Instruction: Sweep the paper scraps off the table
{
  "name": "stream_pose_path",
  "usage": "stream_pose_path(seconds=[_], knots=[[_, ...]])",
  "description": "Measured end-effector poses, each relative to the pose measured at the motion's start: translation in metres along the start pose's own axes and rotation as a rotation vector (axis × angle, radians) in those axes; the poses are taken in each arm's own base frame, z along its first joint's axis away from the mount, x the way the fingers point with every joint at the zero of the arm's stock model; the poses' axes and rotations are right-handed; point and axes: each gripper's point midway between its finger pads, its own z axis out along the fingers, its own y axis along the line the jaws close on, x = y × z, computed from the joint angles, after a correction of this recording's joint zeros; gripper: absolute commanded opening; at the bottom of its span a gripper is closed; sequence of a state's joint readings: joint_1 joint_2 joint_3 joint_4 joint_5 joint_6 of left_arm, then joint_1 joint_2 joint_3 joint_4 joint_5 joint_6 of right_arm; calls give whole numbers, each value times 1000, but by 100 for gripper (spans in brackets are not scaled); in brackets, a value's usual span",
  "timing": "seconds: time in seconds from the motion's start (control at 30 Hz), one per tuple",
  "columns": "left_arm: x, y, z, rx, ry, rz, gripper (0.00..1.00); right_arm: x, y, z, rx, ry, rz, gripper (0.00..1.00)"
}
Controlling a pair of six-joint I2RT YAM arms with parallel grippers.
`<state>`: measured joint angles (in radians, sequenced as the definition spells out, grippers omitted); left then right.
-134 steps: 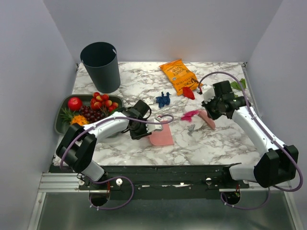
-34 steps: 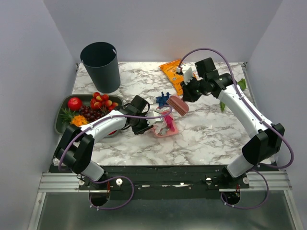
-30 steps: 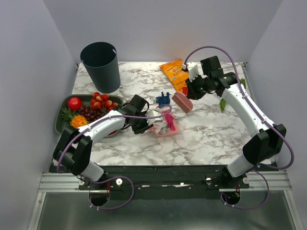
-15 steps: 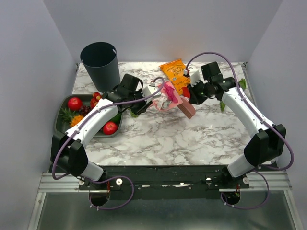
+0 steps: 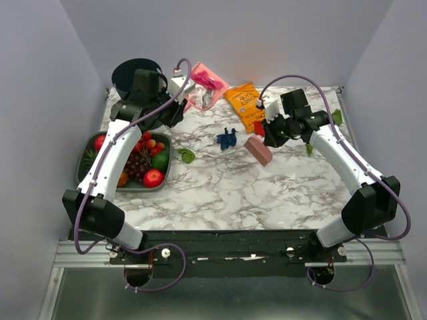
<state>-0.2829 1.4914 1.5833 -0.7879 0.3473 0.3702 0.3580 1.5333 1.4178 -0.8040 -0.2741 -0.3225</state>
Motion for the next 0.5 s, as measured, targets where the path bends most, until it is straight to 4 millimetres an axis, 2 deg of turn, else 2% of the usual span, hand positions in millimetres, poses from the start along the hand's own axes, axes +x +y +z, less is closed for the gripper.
stream_pose_path(seconds=[0.13, 0.23, 0.37, 0.5], knots=[[-28, 29, -16, -66, -51, -32, 0, -1, -1, 0, 2, -5, -2, 0], [-38, 45, -23, -96, -58, -53, 0, -3, -1, 1, 3, -12, -3, 1], [-44, 74, -27, -140, -53, -102, 0, -6, 1, 1, -6, -25, 3, 1], [-39, 103, -32, -187, -27, -151, 0, -9, 5, 2, -31, -38, 8, 1]])
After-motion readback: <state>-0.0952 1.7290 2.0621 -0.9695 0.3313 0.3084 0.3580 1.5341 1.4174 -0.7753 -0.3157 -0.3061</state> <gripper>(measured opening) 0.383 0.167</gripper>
